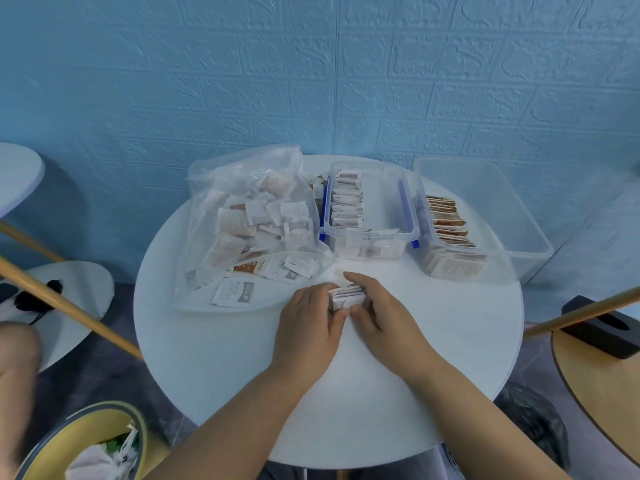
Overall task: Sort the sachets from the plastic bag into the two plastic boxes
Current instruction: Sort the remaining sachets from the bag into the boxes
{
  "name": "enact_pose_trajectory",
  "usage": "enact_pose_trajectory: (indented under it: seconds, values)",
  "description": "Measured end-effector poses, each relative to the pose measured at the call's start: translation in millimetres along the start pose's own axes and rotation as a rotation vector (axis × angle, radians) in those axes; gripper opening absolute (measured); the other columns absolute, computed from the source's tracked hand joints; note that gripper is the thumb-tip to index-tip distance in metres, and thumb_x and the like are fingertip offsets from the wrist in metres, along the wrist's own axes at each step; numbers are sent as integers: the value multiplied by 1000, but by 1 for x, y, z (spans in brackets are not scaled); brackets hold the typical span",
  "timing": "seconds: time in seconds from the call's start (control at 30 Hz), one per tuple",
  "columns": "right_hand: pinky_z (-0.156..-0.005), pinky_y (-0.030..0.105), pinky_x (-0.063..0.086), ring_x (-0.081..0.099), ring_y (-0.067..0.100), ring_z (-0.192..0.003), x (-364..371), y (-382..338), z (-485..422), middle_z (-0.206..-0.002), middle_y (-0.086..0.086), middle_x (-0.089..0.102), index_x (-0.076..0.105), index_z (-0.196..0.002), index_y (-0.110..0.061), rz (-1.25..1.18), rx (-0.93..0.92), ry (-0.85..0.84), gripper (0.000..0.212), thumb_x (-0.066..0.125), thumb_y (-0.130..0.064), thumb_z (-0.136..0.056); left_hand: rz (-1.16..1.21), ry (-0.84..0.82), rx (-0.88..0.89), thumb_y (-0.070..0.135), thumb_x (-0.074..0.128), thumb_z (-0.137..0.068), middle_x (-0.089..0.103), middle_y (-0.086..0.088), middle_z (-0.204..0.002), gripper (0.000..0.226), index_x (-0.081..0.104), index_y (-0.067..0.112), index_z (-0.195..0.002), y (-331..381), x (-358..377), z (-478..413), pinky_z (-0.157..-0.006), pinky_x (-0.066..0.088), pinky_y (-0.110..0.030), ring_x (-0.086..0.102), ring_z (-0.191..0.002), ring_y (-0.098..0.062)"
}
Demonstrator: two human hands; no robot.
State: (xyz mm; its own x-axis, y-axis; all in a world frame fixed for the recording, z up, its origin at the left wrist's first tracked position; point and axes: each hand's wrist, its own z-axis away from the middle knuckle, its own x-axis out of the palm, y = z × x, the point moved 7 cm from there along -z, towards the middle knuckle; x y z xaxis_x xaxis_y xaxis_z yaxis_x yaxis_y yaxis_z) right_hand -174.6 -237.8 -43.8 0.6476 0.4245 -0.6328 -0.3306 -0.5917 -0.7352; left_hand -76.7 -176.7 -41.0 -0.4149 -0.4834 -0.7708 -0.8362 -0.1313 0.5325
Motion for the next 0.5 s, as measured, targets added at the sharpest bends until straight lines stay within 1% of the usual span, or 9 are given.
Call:
enact_pose_trajectory:
  seconds: [0.07, 0.1, 0.13, 0.2, 0.23, 0.3, 0.37, 0.43, 0.5]
  values:
    - [-95, 15, 36, 48, 2, -112, 4, -2, 0, -130, -4, 48, 28, -141, -23, 10, -24, -36, 52, 46, -12, -95, -38, 0, 15, 18, 66, -83, 65, -9, -101, 30, 60, 5, -109, 2, 1, 0, -80, 45, -35, 59, -94, -28]
    - [-99, 18, 35, 45, 9, -119, 6, -4, 0, -136, 0, 43, 22, -144, -21, 22, -39, -58, 55, 45, -13, -95, -53, 1, 24, 15, 68, -81, 66, -10, -99, 29, 60, 4, -107, 2, 1, 0, -78, 47, -37, 60, -92, -29]
    - [-101, 20, 33, 42, 12, -123, 7, -5, 0, -138, 2, 40, 18, -145, -19, 31, -54, -75, 57, 45, -14, -95, -61, 5, 32, 13, 69, -79, 66, -11, -96, 29, 61, 2, -105, 2, 1, 0, -76, 49, -39, 61, -89, -31]
    - [-102, 17, 30, 39, 10, -125, 9, -6, 0, -139, 1, 37, 15, -146, -18, 24, -71, -96, 58, 44, -14, -96, -63, 7, 25, 11, 69, -79, 66, -12, -93, 26, 61, 1, -101, 1, 1, 0, -74, 49, -40, 61, -87, -32]
    - [-101, 15, 29, 39, 8, -124, 8, -6, 0, -138, -1, 37, 17, -145, -19, 15, -65, -99, 57, 44, -13, -96, -59, 7, 21, 12, 69, -80, 65, -13, -93, 25, 61, 1, -101, 0, 0, -1, -74, 47, -39, 60, -87, -32]
    - [-100, 11, 30, 40, 3, -119, 2, -6, -2, -133, -5, 41, 28, -141, -20, -16, -46, -74, 51, 46, -9, -95, -35, 11, 18, 16, 65, -84, 64, -12, -96, 24, 60, 2, -102, 1, 0, -1, -77, 44, -35, 58, -91, -31]
    - [-97, 12, 34, 43, -1, -111, -7, -9, -5, -125, -5, 48, 43, -132, -17, -27, -61, -41, 42, 49, -4, -92, 6, 4, 6, 22, 59, -89, 62, -8, -105, 28, 58, 5, -111, 2, -3, -1, -81, 37, -28, 54, -99, -25]
    - [-90, 7, 34, 45, -2, -103, -15, -18, -10, -117, -3, 52, 51, -123, -15, -5, -79, -80, 34, 49, -2, -91, 68, 14, -6, 24, 56, -91, 60, -5, -111, 32, 54, 8, -119, 1, -8, -2, -83, 34, -22, 52, -105, -21]
    - [-85, 5, 36, 48, 0, -97, -26, -27, -17, -112, -2, 56, 54, -119, -15, 18, -95, -132, 30, 51, -4, -91, 121, 35, -5, 24, 56, -91, 60, -4, -114, 34, 53, 10, -121, 4, -16, -6, -83, 35, -20, 53, -106, -19]
